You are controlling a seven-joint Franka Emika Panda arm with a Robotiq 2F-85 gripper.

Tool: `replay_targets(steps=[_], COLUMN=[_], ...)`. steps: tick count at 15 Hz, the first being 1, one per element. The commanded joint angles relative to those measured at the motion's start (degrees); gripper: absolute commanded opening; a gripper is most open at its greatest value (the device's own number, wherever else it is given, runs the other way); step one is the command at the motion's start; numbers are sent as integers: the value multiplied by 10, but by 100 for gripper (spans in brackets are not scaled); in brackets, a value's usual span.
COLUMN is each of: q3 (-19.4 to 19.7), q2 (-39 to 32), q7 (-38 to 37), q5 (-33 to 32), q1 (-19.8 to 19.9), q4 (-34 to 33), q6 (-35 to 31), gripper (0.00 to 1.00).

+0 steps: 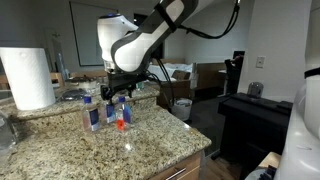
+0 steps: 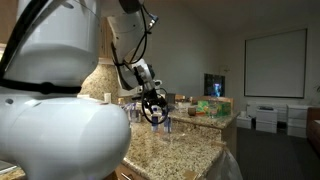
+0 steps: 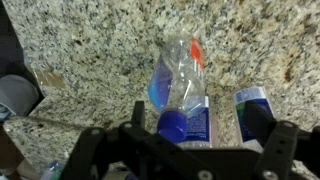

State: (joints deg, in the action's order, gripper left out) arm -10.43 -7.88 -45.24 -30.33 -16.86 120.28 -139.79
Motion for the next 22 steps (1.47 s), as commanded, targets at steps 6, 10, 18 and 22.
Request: replay_targets(steps=[6,10,18,22], q3=[8,11,-23,-10], q2=[-23,-29,-34,-31], q7=[-157,-202,-107,-131], q5=[-90,-105,92,64], q1=[-22,-27,-14,-29], q4=[-11,-15,-13,-11], q6=[3,11,8,16], gripper=[70,68,100,100])
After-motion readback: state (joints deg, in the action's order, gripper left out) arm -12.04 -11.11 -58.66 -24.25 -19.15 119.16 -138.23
